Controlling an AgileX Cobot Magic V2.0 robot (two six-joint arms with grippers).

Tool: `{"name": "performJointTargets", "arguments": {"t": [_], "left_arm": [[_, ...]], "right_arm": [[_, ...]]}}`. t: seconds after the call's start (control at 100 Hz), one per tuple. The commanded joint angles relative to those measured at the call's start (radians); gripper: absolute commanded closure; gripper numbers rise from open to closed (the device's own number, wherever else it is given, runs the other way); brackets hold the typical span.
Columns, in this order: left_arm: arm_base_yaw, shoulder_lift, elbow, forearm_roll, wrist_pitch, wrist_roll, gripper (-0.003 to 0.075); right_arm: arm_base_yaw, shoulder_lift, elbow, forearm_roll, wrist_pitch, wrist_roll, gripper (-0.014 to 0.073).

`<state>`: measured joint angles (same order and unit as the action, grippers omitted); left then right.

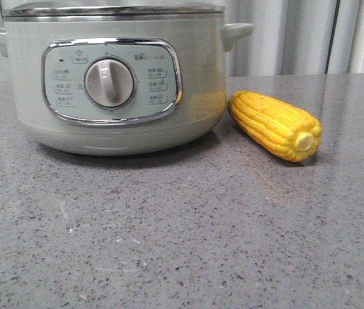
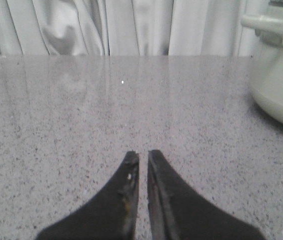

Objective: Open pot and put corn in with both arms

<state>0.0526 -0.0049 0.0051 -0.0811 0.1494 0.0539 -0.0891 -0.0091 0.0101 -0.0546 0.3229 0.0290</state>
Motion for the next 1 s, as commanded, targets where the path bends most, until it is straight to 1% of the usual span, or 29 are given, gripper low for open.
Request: {"name": "performJointTargets", "arguments": {"t": [0.0,0.17,0.32,0.47,0.62,0.71,0.8,0.88,0.95,0.99], "left_arm": [[0.000,-0.029,0.017,-0.007,-0.110,-0.010,0.0741],[0.000,-0.029,0.017,-0.007,-0.176,-0.010,0.0741],[0.000,-0.029,0.017,-0.007,-0.243,-0.010,0.0741],[0.000,-0.029,0.017,-0.007,-0.285,-0.010,0.0741],[0.000,-0.029,-0.006,-0.015,-0.285,-0.010,0.0741],[0.000,-0.029,-0.047,-0.015,-0.267,-0.010,0.0741],[0.000,-0.017,-0.123,-0.036,-0.149,-0.010,0.0741],[0.000,0.012,-0.198,-0.031,-0.053,-0.008,0.0741],[0.000,0.049,-0.253,0.007,-0.038,-0.004,0.0741],[0.000,0.072,-0.277,0.023,-0.044,-0.004,0.0741]], "right_arm": [[-0.006,-0.025,0.018,-0.028,-0.033,-0.008,0.0665],[-0.006,-0.023,0.018,-0.028,-0.126,-0.008,0.0665],[-0.006,-0.023,0.018,-0.035,-0.239,-0.008,0.0665],[-0.006,-0.023,0.018,-0.035,-0.253,-0.008,0.0665],[-0.006,-0.023,0.004,-0.035,-0.286,-0.008,0.0665],[-0.005,-0.010,-0.022,-0.035,-0.266,-0.008,0.0665],[-0.003,0.033,-0.074,-0.035,-0.214,-0.008,0.0665],[0.006,0.112,-0.156,-0.035,-0.099,-0.008,0.0665],[0.012,0.197,-0.228,-0.035,-0.006,-0.008,0.0665],[0.015,0.240,-0.259,-0.023,0.017,-0.008,0.0665]]}}
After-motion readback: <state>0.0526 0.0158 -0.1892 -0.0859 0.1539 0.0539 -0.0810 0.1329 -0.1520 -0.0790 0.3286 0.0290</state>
